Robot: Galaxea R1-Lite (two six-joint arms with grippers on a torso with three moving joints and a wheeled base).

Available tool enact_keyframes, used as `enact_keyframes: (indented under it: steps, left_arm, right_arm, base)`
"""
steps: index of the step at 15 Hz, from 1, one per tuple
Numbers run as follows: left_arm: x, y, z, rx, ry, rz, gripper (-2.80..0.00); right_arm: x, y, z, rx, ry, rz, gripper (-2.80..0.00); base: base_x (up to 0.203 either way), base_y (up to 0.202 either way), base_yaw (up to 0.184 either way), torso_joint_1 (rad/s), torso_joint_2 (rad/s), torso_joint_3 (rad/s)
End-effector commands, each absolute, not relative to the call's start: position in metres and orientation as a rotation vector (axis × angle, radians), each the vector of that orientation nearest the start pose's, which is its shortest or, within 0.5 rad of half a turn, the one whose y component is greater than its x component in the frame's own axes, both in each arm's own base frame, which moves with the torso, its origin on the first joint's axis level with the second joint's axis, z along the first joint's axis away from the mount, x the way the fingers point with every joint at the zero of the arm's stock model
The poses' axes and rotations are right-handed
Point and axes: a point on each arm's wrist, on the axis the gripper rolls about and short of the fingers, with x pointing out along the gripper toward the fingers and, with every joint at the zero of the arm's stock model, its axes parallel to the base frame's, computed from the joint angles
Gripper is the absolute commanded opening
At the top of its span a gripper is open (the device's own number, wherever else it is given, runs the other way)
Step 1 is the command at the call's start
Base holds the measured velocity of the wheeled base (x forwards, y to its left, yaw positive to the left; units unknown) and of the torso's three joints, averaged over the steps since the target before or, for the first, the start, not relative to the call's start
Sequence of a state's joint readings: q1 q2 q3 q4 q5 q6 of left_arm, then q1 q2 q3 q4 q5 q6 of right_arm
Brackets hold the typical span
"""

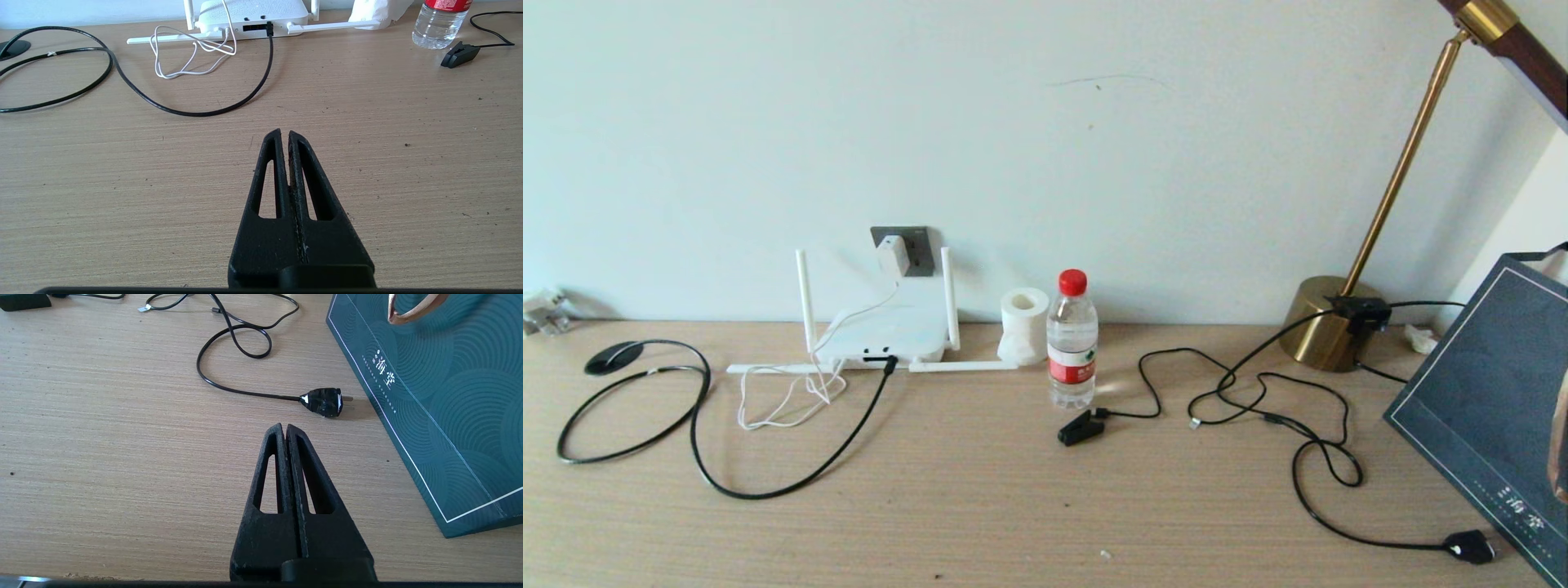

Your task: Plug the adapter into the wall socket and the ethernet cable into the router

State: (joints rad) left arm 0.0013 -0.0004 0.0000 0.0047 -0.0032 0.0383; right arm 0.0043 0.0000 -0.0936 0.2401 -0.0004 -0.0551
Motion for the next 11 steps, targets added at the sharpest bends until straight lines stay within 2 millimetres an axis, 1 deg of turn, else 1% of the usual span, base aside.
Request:
enact_keyframes:
  steps: [1, 11]
  left_arm:
    - [-0.0227, -0.0001, 0.075, 0.038, 0.006, -0.002, -2.8]
    - [-0.0227, -0.0001, 0.075, 0.038, 0.006, -0.002, -2.8]
  right_arm:
    - [-0.0317, -0.0002, 0.0763, -0.052, 0.149, 0.007, -2.8]
    - [-0.0316, -0.0004, 0.0763, -0.029, 0.15, -0.006, -2.8]
  base:
    - [0.0, 0.0, 0.0, 0.0, 0.0, 0.0]
    - [0.0, 0.0, 0.0, 0.0, 0.0, 0.0]
